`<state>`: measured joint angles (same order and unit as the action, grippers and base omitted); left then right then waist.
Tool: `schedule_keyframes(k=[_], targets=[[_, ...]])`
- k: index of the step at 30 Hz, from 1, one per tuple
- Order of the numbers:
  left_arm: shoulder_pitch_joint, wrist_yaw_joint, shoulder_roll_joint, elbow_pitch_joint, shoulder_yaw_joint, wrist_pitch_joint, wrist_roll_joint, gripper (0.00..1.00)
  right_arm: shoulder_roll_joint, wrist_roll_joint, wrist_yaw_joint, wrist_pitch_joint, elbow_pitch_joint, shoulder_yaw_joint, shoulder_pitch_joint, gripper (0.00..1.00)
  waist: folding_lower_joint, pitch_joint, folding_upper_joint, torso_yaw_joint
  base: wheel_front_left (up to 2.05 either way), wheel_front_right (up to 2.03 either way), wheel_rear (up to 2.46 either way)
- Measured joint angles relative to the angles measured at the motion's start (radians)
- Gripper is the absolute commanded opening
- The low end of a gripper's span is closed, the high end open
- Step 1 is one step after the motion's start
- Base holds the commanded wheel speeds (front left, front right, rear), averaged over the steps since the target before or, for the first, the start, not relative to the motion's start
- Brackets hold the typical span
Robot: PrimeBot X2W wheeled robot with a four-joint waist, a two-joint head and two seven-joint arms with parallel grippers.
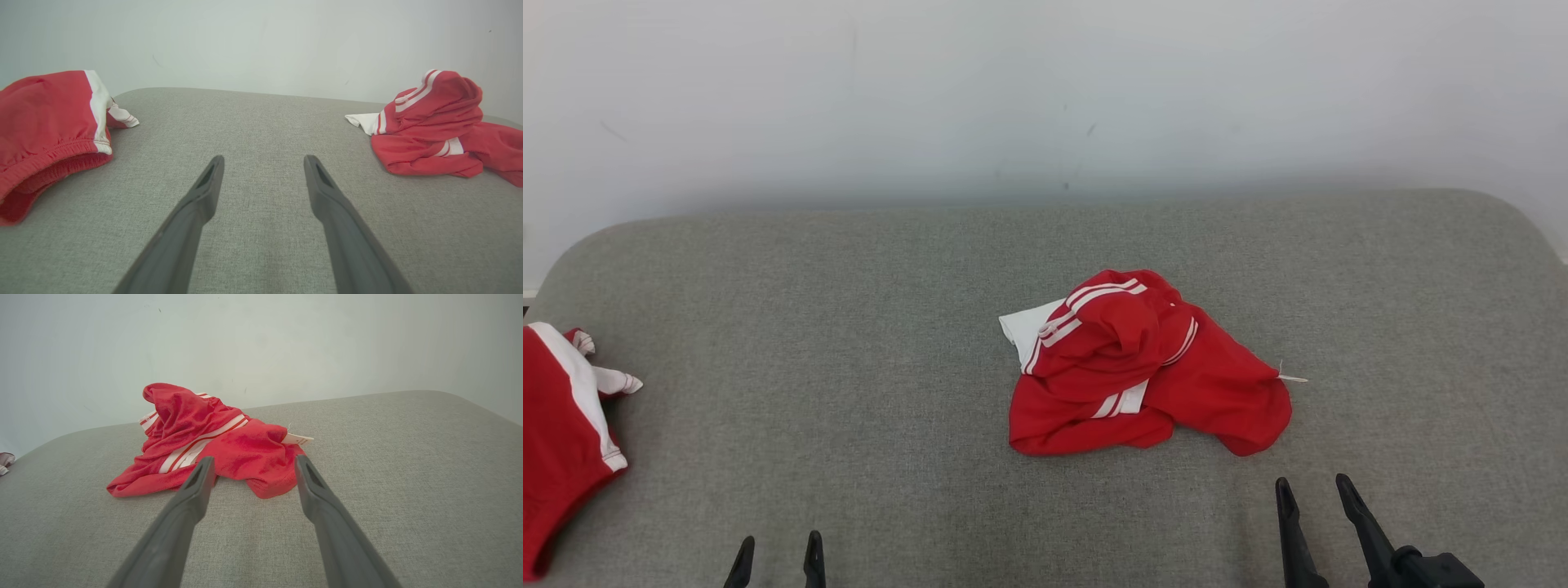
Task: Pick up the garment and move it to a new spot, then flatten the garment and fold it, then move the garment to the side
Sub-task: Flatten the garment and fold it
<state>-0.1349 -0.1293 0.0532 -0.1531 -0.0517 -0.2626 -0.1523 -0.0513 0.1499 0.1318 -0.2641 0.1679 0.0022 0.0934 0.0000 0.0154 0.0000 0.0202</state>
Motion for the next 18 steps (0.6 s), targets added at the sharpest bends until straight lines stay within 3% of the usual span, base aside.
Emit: schedule_keyframes(k=[18], targets=[[0.002,0.0,-0.001,-0.005,0.013,0.0,-0.005,1.0,0.0,0.0,0.0,0.0,0.001,0.0,0.007,1.0,0.0,0.01,0.0,0.007,0.0,0.0,0.0]])
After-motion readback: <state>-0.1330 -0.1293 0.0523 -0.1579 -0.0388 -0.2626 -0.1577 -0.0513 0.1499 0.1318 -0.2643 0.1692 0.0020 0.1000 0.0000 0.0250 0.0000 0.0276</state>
